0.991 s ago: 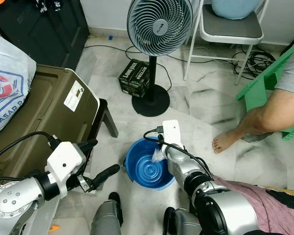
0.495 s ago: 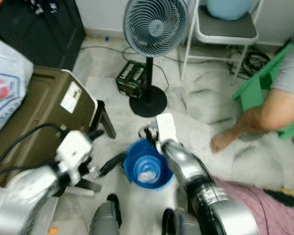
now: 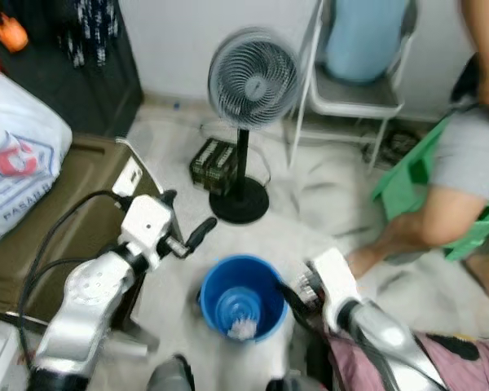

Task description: Clean up the room

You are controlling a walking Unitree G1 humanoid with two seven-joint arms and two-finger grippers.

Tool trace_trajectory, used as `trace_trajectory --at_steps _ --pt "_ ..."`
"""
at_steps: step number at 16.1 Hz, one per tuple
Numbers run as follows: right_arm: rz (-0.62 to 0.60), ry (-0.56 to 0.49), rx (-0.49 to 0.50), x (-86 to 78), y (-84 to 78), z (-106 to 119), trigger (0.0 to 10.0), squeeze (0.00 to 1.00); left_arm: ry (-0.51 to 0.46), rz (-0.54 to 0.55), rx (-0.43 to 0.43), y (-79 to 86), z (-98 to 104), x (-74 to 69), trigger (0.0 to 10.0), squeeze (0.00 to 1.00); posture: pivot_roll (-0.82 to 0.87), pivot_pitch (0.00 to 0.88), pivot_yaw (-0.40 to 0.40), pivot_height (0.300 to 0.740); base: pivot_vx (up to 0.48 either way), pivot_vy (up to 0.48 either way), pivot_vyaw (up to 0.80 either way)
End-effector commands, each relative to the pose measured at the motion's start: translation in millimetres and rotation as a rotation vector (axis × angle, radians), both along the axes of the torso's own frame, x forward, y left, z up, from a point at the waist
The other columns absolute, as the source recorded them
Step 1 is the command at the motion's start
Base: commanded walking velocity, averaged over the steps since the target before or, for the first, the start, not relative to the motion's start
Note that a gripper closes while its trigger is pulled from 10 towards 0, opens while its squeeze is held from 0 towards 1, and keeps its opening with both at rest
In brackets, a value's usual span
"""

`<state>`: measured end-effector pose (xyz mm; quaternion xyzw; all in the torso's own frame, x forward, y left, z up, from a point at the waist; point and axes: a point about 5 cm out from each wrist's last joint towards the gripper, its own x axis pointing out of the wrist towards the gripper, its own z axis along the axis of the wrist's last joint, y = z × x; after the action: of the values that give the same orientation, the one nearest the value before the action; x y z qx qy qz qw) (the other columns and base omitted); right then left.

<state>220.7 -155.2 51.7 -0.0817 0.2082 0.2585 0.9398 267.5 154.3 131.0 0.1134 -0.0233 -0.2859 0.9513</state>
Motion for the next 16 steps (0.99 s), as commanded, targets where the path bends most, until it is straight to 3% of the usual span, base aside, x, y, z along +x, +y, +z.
trace_trajectory --at_steps 1,3,5,6,7,8,12,16 --pt "-0.076 -0.092 -0.040 6.4 -9.4 15 10.0 0.00 -0.011 0.033 0.016 0.2 -4 1.5 10.0 0.00 -0.11 0.000 -0.015 0.740 0.000 0.000 0.00" --pt "-0.245 -0.160 -0.041 15.0 -26.4 26 10.0 0.00 -0.042 0.160 0.027 5.5 -10 4.4 10.0 0.00 -0.11 0.000 -0.021 0.740 0.000 0.000 0.00" --pt "-0.560 -0.213 0.075 20.7 -41.7 36 10.0 0.00 0.016 0.262 -0.038 14.0 -25 1.7 10.0 0.00 -0.11 0.000 -0.020 0.740 0.000 0.000 0.00" --pt "-0.528 -0.236 0.088 21.8 -33.5 39 10.0 0.00 0.047 0.213 -0.063 10.8 -29 0.7 10.0 0.00 -0.12 0.000 -0.016 0.740 0.000 0.000 0.00" --pt "-0.454 -0.309 0.069 26.2 -19.3 49 10.0 0.00 0.052 0.226 -0.051 8.7 -31 1.5 10.0 0.00 -0.12 0.000 -0.020 0.740 0.000 0.000 0.80" --pt "-0.445 -0.326 0.074 29.6 -16.5 53 10.0 0.00 0.040 0.230 -0.053 7.2 -30 3.3 10.0 0.00 -0.12 0.000 -0.025 0.740 0.000 0.000 0.80" --pt "-0.479 -0.346 0.112 42.9 -18.4 62 10.0 0.00 0.006 0.270 -0.088 7.4 -23 10.2 10.0 0.00 -0.09 0.000 -0.065 0.740 0.000 0.000 0.80" --pt "-0.490 -0.339 0.156 42.5 -13.4 62 10.0 0.00 0.113 0.407 -0.118 23.0 -44 -1.6 10.0 0.00 -0.10 0.000 -0.050 0.740 0.000 0.000 0.80"
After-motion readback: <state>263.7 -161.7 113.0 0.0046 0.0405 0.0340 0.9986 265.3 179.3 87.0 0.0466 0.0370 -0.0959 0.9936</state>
